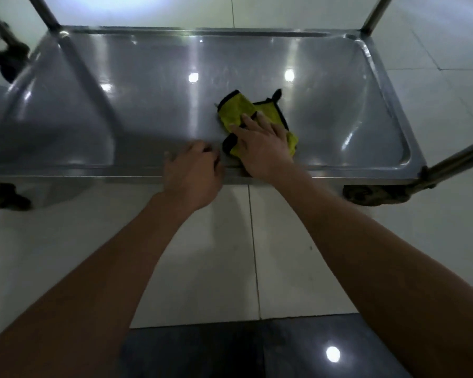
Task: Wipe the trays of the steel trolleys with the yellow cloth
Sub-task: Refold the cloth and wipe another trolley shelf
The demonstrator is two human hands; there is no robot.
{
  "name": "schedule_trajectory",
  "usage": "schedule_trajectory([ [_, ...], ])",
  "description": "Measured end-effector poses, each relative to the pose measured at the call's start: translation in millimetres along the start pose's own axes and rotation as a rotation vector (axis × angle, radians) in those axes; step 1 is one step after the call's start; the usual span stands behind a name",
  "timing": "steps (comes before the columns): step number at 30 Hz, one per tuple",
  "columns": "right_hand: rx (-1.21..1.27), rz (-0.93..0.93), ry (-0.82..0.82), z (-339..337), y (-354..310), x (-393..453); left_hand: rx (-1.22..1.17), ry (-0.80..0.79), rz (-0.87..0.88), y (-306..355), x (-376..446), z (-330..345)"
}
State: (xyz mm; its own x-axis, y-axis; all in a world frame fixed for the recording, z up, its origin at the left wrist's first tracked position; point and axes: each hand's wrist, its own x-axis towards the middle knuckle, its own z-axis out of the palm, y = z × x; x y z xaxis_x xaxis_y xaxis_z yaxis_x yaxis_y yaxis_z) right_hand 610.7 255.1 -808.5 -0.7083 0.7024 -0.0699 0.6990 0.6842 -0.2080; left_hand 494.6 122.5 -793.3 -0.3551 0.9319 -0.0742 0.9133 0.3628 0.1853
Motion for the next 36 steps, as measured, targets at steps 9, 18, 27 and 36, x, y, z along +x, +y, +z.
schedule_trajectory([
  [9,0.048,-0.084,0.007,1.4,3.7,-16.7,-0.04,0.007,-0.012,1.3,-4.8,4.3],
  [18,0.099,0.374,0.111,-35.0,167.9,-77.1,-0.04,0.076,-0.038,6.9,-5.1,8.5],
  [27,0.014,0.497,0.146,-44.9,212.7,-77.0,-0.111,0.109,-0.043,-6.9,13.2,-13.0],
  [36,0.13,0.413,0.183,-30.9,150.8,-23.0,0.019,0.056,0.03,-22.3,27.5,0.7],
])
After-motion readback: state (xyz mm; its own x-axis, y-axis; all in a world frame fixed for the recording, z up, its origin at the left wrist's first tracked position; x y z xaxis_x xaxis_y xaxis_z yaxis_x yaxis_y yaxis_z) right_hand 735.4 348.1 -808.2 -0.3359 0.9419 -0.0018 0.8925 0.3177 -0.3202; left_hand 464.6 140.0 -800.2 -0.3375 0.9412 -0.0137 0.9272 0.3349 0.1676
